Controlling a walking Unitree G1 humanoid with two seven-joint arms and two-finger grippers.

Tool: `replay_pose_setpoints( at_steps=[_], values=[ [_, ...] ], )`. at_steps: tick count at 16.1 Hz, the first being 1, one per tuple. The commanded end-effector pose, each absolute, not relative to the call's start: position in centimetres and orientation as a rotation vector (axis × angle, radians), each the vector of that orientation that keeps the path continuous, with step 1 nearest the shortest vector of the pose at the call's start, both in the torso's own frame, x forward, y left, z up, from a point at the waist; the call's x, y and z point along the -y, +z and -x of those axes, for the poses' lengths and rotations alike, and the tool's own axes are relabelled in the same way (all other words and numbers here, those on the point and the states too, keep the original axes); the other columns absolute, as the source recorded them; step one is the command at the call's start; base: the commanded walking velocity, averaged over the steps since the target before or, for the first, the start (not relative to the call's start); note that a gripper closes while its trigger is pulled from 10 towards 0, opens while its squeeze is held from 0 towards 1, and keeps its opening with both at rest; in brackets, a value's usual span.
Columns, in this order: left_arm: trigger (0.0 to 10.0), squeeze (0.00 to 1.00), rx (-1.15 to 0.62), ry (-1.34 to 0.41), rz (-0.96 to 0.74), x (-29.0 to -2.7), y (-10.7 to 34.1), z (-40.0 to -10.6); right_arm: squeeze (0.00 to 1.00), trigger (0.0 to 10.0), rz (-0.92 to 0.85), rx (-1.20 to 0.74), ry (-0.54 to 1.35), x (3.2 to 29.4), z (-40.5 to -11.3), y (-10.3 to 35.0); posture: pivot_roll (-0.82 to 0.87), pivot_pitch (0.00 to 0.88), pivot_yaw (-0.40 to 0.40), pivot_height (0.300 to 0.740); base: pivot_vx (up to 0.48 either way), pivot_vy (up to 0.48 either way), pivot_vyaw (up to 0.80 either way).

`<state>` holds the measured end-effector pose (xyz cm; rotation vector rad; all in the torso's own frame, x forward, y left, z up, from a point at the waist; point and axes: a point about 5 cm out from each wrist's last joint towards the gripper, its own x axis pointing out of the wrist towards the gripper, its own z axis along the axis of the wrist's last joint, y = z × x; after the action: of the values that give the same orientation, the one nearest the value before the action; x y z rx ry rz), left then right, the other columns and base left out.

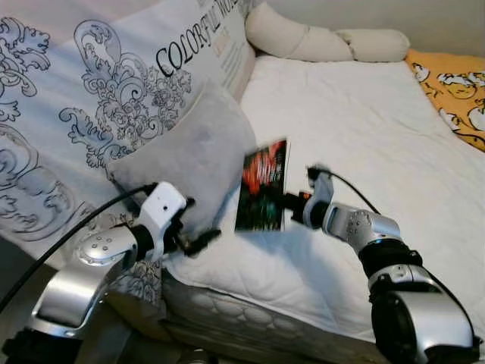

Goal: Clean up the room

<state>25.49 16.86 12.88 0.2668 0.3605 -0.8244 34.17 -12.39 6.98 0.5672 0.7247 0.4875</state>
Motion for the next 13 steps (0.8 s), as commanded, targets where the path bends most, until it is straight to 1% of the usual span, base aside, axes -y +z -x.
replay_pose_setpoints(
  at_steps=[1,4,6,7,8,9,10,13],
  values=[
    [10.0,0.04,-0.378,-0.875,-0.271,-16.5,13.0,-25.1,0.00,10.0,-0.566,-0.697,0.526,12.1,-34.9,8.1,0.02,0.000,0.044,0.740,0.000,0.000,0.00],
    [10.0,0.04,-0.438,-0.952,-0.261,-16.1,12.8,-24.1,0.00,10.0,-0.410,-0.772,0.487,12.2,-34.6,6.6,0.04,0.000,0.041,0.740,0.000,0.000,0.00],
    [10.0,0.04,-0.482,-0.975,-0.261,-16.3,12.5,-23.4,0.00,10.0,-0.292,-0.774,0.467,12.5,-34.5,6.0,0.05,0.000,0.036,0.740,0.000,0.000,0.00],
    [10.0,0.04,-0.499,-0.974,-0.264,-16.5,12.3,-23.2,0.00,10.0,-0.253,-0.778,0.418,12.9,-34.4,5.5,0.05,0.000,0.034,0.740,0.000,0.000,0.00],
    [10.0,0.04,-0.505,-0.972,-0.265,-16.6,12.3,-23.2,0.00,10.0,-0.250,-0.779,0.392,13.1,-34.4,5.3,0.05,0.000,0.034,0.740,0.000,0.000,0.00],
    [10.0,0.04,-0.523,-0.961,-0.269,-16.8,12.1,-23.1,0.78,10.0,-0.275,-0.795,0.369,13.2,-34.1,4.9,0.05,0.000,0.031,0.740,0.000,0.000,0.00],
    [10.0,0.05,-0.528,-0.957,-0.269,-16.8,12.1,-23.1,1.00,10.0,-0.275,-0.800,0.365,13.2,-33.9,4.6,0.05,0.000,0.030,0.740,0.000,0.000,0.00],
    [10.0,0.04,-0.533,-0.944,-0.274,-16.8,11.9,-23.3,1.00,10.0,-0.240,-0.821,0.308,14.0,-33.1,3.2,0.05,0.000,0.033,0.740,0.000,0.000,0.00]
  ],
)
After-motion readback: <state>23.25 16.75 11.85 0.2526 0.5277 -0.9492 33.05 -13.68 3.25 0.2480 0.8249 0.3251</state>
